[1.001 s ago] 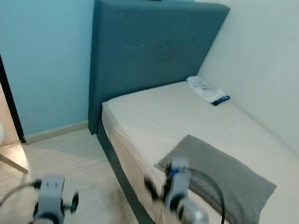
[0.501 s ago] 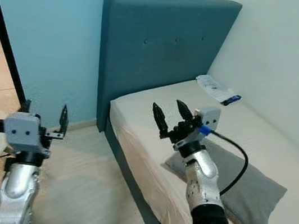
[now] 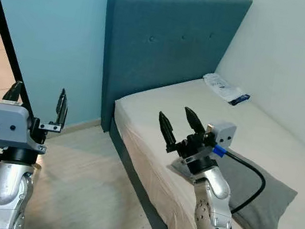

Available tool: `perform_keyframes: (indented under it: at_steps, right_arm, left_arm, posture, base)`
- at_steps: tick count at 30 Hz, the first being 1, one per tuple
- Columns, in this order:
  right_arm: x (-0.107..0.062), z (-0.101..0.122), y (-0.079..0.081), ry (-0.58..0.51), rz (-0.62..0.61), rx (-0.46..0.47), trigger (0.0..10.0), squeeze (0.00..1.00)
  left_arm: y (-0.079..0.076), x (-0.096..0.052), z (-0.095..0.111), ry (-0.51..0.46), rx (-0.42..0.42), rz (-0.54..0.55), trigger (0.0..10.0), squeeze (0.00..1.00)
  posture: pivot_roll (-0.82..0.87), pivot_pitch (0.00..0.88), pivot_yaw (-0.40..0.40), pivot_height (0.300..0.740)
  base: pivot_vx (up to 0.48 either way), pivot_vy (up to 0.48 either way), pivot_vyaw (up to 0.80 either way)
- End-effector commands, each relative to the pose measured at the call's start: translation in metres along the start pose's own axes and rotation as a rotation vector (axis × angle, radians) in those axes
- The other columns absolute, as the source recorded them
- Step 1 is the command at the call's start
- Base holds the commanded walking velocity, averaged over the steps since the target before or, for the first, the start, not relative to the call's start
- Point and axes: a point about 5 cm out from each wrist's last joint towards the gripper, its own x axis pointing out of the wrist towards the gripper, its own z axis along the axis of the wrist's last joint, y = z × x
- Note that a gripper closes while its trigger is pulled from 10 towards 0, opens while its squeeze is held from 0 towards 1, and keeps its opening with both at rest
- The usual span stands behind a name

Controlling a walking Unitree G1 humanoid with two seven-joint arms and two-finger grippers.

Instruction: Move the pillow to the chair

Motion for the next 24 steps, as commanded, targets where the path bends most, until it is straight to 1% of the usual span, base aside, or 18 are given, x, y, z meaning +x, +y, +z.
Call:
perform_keyframes:
  at_steps: [1,3,7,10,12,14,24]
  right_arm:
    - [0.0,0.005,0.003,-0.012,0.01,0.018,10.0,0.0]
    - [0.0,0.008,0.005,-0.016,0.018,0.022,10.0,0.0]
    - [0.001,0.012,0.005,-0.021,0.015,0.026,10.0,0.0]
    - [0.002,0.014,0.004,-0.029,0.007,0.023,10.0,0.0]
    - [0.005,0.014,0.0,-0.033,-0.009,0.014,10.0,0.0]
    - [0.007,0.016,0.0,-0.038,-0.012,0.016,10.0,0.0]
    - [0.009,0.02,-0.004,-0.033,-0.014,0.017,10.0,0.0]
  left_arm:
    - [-0.004,0.001,0.003,0.005,-0.025,-0.006,10.0,0.0]
    - [-0.006,-0.001,-0.003,0.034,-0.022,-0.015,10.0,0.0]
    - [-0.007,-0.001,-0.008,0.068,-0.021,-0.014,10.0,0.0]
    - [-0.007,0.001,-0.009,0.071,-0.02,-0.009,10.0,0.0]
    - [-0.007,0.007,-0.008,0.063,-0.022,-0.002,10.0,0.0]
    - [-0.007,0.009,-0.006,0.058,-0.021,-0.004,10.0,0.0]
    - [-0.008,0.008,-0.007,0.07,-0.022,-0.002,10.0,0.0]
  posture:
    - [0.02,0.074,-0.103,0.74]
    - [0.02,0.066,-0.101,0.74]
    - [0.02,0.06,-0.093,0.74]
    - [0.01,0.054,-0.089,0.74]
    - [0.01,0.059,-0.088,0.74]
    - [0.01,0.062,-0.089,0.74]
    - [0.01,0.058,-0.098,0.74]
  base:
    - [0.0,0.0,0.0]
    - [0.0,0.0,0.0]
    - [0.0,0.0,0.0]
    - [0.0,0.0,0.0]
    - [0.0,0.0,0.0]
    - [0.0,0.0,0.0]
    - [0.0,0.0,0.0]
